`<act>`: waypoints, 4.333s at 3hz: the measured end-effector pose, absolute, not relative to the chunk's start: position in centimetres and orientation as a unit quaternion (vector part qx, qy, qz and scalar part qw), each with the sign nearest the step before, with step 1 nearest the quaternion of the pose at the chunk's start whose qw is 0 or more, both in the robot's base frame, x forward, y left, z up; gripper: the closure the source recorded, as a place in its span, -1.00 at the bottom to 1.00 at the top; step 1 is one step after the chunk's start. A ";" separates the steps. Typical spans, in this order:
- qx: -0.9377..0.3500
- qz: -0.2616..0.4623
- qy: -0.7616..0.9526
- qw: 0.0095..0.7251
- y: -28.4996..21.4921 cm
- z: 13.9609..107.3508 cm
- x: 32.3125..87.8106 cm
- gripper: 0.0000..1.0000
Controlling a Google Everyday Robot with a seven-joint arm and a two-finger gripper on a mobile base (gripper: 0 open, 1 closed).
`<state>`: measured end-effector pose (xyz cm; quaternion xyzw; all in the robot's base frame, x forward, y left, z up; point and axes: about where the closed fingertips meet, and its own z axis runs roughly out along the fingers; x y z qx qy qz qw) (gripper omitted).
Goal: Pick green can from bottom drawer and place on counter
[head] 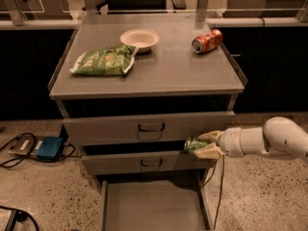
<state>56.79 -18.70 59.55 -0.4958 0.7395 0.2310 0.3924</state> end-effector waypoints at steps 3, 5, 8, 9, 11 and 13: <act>-0.516 0.126 0.743 0.408 -21.1 72.4 55.0 1.00; -0.516 0.083 0.740 0.423 -21.4 78.3 51.0 1.00; -0.519 0.048 0.722 0.455 -21.5 87.7 51.9 1.00; -0.545 0.010 0.679 0.491 -21.1 95.1 50.2 1.00; -0.585 -0.024 0.587 0.559 -16.6 108.6 51.3 1.00; -0.598 -0.013 0.544 0.588 -12.9 113.6 54.0 1.00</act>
Offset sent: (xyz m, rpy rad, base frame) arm -0.0100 -0.0449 0.1640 -0.1832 -0.1693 -0.0982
